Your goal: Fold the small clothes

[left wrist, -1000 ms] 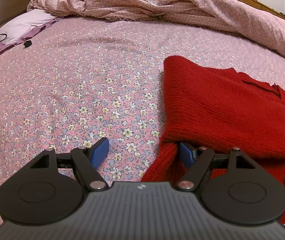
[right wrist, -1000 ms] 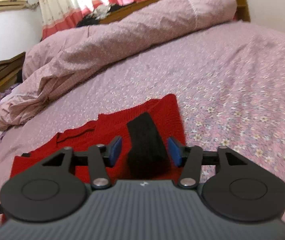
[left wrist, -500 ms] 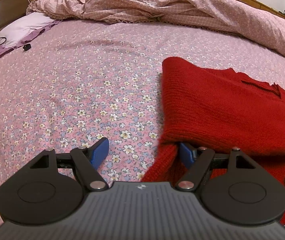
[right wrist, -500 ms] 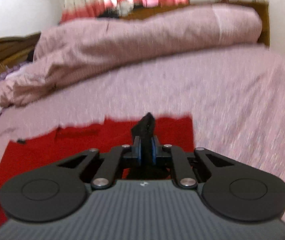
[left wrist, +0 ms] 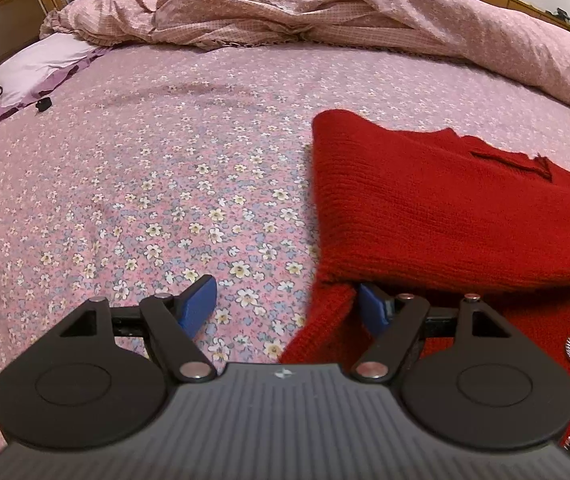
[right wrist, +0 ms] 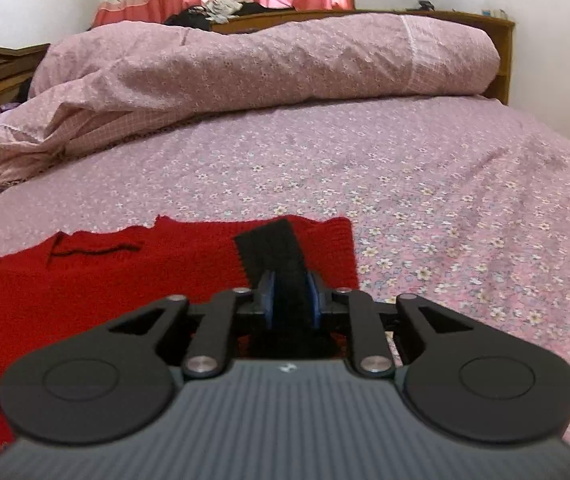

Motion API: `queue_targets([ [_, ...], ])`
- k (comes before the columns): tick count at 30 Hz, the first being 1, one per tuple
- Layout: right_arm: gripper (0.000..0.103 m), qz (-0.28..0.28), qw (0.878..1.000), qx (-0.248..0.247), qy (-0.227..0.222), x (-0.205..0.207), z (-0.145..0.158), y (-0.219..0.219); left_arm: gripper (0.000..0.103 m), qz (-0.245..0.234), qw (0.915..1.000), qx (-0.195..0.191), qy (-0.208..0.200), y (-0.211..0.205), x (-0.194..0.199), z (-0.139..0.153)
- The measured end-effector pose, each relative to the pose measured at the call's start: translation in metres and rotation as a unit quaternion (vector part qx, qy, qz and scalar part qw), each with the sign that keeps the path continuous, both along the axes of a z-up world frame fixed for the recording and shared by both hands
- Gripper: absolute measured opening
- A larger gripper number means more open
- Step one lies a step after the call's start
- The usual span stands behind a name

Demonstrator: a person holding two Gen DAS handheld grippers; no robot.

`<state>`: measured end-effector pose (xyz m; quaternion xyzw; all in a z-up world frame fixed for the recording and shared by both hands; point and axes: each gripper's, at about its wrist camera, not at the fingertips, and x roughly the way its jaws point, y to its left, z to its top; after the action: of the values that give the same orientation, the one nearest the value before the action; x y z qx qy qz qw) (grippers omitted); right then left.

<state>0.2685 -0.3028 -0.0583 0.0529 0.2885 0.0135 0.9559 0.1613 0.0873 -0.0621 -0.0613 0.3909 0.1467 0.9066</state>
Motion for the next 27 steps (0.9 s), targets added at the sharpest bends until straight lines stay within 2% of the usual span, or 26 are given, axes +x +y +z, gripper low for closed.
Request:
queue_targets([
  [6, 0.026, -0.012, 1.0, 0.012, -0.003, -0.023, 0.021, -0.008, 0.079, -0.029, 0.999, -0.003, -0.034, -0.003, -0.023, 0.031],
  [9, 0.026, -0.01, 1.0, 0.022, -0.012, -0.04, 0.028, -0.008, 0.079, -0.041, 0.9978, 0.003, -0.052, -0.009, -0.022, 0.041],
  [14, 0.027, 0.016, 1.0, 0.025, -0.011, -0.053, 0.023, 0.0, 0.079, -0.057, 0.9973, 0.025, -0.04, -0.019, 0.004, 0.026],
  [17, 0.027, 0.016, 1.0, 0.009, 0.015, -0.047, 0.007, 0.005, 0.079, -0.059, 0.9973, 0.042, -0.011, -0.02, 0.023, 0.007],
  [19, 0.026, 0.021, 0.999, 0.006, 0.034, -0.04, -0.007, 0.006, 0.081, -0.059, 0.9974, 0.04, -0.006, -0.016, 0.03, -0.002],
  [21, 0.026, 0.021, 0.999, 0.014, 0.021, -0.04, -0.013, 0.003, 0.084, -0.055, 0.9976, 0.041, -0.005, -0.015, 0.033, -0.004],
  [27, 0.028, 0.015, 0.999, 0.033, 0.03, -0.042, -0.005, 0.0, 0.085, -0.059, 0.9974, 0.04, -0.009, -0.011, 0.023, 0.005],
])
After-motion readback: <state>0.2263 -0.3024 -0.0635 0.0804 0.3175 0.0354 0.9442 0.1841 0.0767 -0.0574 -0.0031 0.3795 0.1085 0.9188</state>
